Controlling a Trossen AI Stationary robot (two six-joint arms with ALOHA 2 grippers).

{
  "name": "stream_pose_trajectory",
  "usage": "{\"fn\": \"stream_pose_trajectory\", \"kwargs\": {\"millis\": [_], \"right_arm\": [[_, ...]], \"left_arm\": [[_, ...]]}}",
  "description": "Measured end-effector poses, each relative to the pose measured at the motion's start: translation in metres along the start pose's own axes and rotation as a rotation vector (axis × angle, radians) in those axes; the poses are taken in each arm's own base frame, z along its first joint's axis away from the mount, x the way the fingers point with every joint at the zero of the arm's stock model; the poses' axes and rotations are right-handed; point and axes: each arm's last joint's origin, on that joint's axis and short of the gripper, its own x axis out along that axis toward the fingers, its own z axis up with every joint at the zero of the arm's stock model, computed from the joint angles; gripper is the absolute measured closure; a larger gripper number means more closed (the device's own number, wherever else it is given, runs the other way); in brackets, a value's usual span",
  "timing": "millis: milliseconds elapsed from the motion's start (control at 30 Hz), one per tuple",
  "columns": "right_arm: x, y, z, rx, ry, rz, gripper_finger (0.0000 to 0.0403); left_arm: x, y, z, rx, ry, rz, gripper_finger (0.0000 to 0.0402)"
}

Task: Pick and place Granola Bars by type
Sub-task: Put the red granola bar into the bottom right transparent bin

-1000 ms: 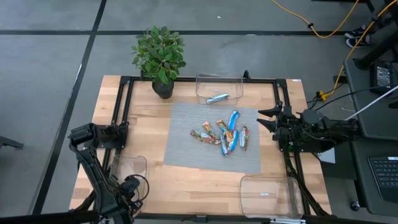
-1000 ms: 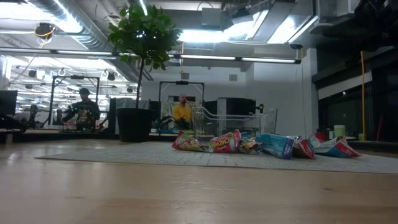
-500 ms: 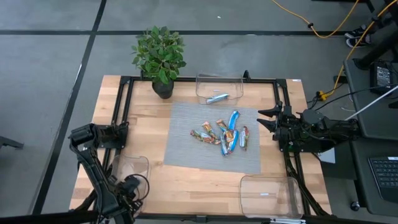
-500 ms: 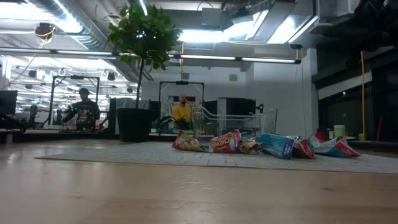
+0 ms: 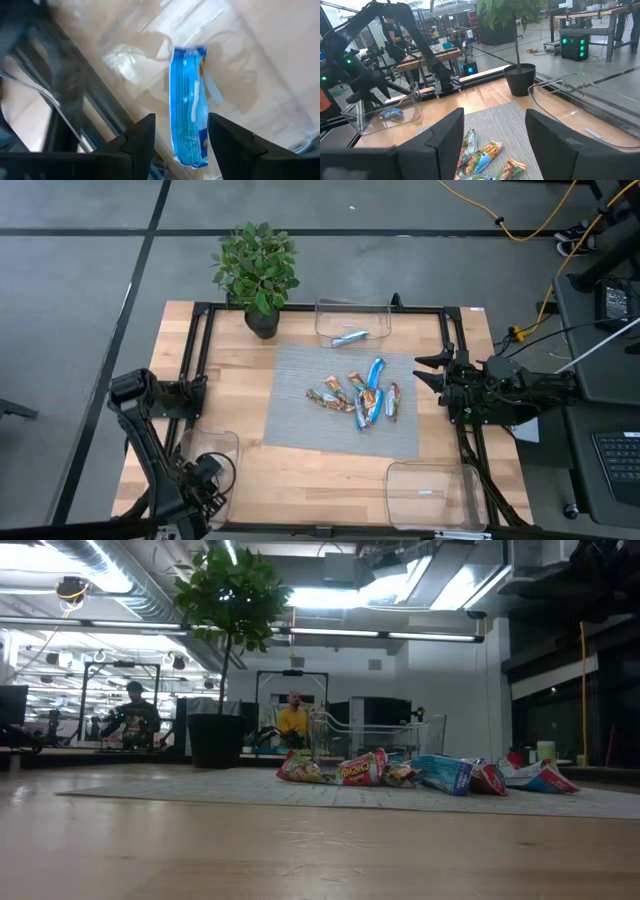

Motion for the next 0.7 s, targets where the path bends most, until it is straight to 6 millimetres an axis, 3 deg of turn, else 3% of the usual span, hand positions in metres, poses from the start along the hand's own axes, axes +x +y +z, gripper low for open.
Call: {"fn": "stream_pose_trajectory", "kwargs": {"millis": [700], "right_arm": [[0.0, -0.001, -0.001, -0.003, 0.008, -0.026, 0.0189]], "left_arm": [[-0.077, 0.058, 0.108, -0.002, -0.413, -0.331, 0.0232]]}}
